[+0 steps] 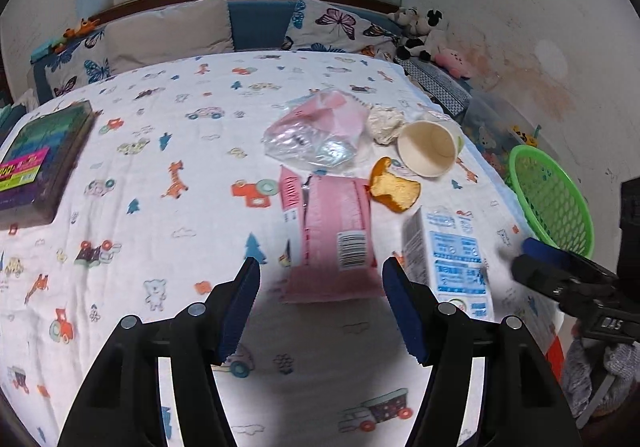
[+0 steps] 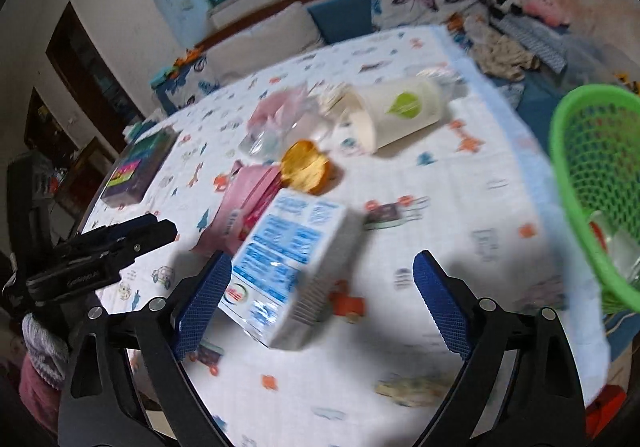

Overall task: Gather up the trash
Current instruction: 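Grasp the blue-white milk carton with the right tool while the left tool reaches the pink package, then drop the milk carton into the basket with the right tool while the left lifts the pink package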

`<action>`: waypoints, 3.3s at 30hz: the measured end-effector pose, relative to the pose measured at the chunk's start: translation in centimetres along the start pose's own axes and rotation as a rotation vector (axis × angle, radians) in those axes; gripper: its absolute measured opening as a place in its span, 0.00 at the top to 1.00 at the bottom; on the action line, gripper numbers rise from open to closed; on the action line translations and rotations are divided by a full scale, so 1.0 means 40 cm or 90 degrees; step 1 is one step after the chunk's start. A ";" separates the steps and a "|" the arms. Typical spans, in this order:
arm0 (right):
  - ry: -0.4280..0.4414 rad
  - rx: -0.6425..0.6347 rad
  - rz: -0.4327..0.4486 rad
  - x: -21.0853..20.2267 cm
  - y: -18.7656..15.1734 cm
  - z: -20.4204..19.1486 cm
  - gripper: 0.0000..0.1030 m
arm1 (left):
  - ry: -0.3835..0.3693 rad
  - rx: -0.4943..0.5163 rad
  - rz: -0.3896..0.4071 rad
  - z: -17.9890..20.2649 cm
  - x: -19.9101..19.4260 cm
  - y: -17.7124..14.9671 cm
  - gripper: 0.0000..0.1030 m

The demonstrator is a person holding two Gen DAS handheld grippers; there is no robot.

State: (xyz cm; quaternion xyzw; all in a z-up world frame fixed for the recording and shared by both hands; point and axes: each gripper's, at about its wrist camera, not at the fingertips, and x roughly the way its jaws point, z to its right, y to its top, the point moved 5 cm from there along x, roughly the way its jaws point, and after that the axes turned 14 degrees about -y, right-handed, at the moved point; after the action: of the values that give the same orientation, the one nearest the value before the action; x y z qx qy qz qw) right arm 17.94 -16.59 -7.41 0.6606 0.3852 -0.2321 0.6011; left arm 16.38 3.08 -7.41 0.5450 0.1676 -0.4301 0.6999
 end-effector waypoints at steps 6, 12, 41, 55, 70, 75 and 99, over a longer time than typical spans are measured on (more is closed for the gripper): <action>-0.029 -0.001 -0.047 0.066 0.011 -0.054 0.11 | -0.005 -0.017 0.003 -0.032 -0.007 -0.013 0.40; -0.068 0.007 -0.090 0.121 0.019 -0.079 0.11 | -0.004 -0.033 0.008 -0.070 -0.019 -0.023 0.40; -0.051 0.025 -0.029 -0.004 0.029 0.037 0.25 | -0.003 -0.005 -0.062 -0.024 0.151 0.035 0.15; -0.079 0.012 0.027 -0.087 0.029 0.096 0.25 | 0.038 -0.006 -0.091 -0.029 0.230 0.043 0.26; -0.097 0.042 0.055 -0.132 0.042 0.189 0.25 | 0.005 0.020 -0.064 0.014 0.143 0.030 0.65; -0.122 0.053 0.077 -0.162 0.061 0.262 0.25 | -0.012 0.032 -0.055 0.044 0.095 0.031 0.66; -0.302 0.111 0.052 0.016 0.162 0.714 0.23 | -0.122 0.113 -0.076 0.331 0.173 0.123 0.67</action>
State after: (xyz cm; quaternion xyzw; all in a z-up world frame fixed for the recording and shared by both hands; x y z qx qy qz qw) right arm 27.91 -44.12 -8.78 0.6523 0.1849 -0.3883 0.6241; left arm 21.11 -11.65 -4.63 0.5504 0.0934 -0.5341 0.6349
